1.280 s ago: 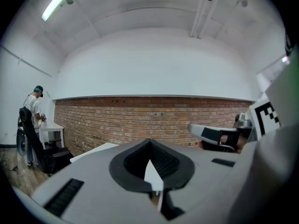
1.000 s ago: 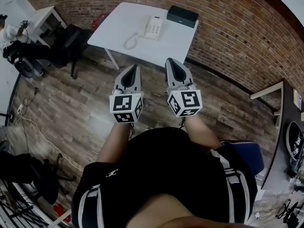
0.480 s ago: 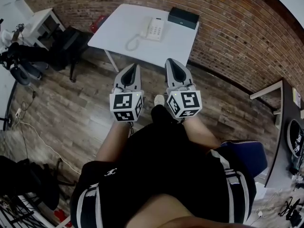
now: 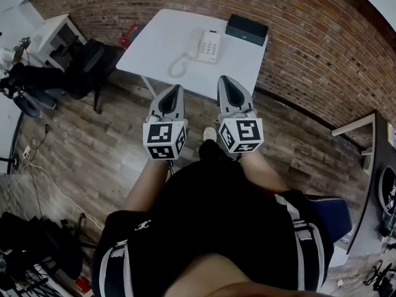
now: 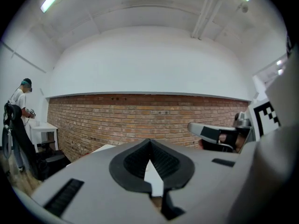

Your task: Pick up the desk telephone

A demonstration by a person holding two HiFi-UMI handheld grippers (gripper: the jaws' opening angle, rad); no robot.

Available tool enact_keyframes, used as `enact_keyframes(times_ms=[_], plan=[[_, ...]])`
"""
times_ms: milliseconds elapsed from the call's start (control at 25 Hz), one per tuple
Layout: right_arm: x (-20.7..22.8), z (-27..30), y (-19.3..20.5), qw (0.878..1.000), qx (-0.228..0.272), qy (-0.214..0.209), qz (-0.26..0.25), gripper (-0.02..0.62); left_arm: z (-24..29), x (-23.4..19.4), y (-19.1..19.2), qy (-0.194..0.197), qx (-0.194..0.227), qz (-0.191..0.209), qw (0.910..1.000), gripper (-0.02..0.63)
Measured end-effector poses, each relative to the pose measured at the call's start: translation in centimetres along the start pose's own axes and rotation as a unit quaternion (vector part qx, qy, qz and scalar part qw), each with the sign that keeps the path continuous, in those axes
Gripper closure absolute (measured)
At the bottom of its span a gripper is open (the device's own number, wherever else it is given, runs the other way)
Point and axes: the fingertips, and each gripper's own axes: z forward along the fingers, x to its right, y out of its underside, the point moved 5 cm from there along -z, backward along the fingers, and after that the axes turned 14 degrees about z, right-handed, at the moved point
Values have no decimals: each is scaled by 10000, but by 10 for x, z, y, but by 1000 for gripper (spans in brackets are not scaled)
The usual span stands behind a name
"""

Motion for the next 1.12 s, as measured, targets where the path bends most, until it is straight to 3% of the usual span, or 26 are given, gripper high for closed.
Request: enact_keyframes(times_ms=[560, 1120], plan=[[83, 154, 4, 9994, -310, 141, 102, 597, 154, -66, 1, -61, -205, -173, 9996, 606], [192, 280, 22, 9955, -703, 494, 399, 597, 312, -102, 19, 99, -797, -234, 9965, 606]])
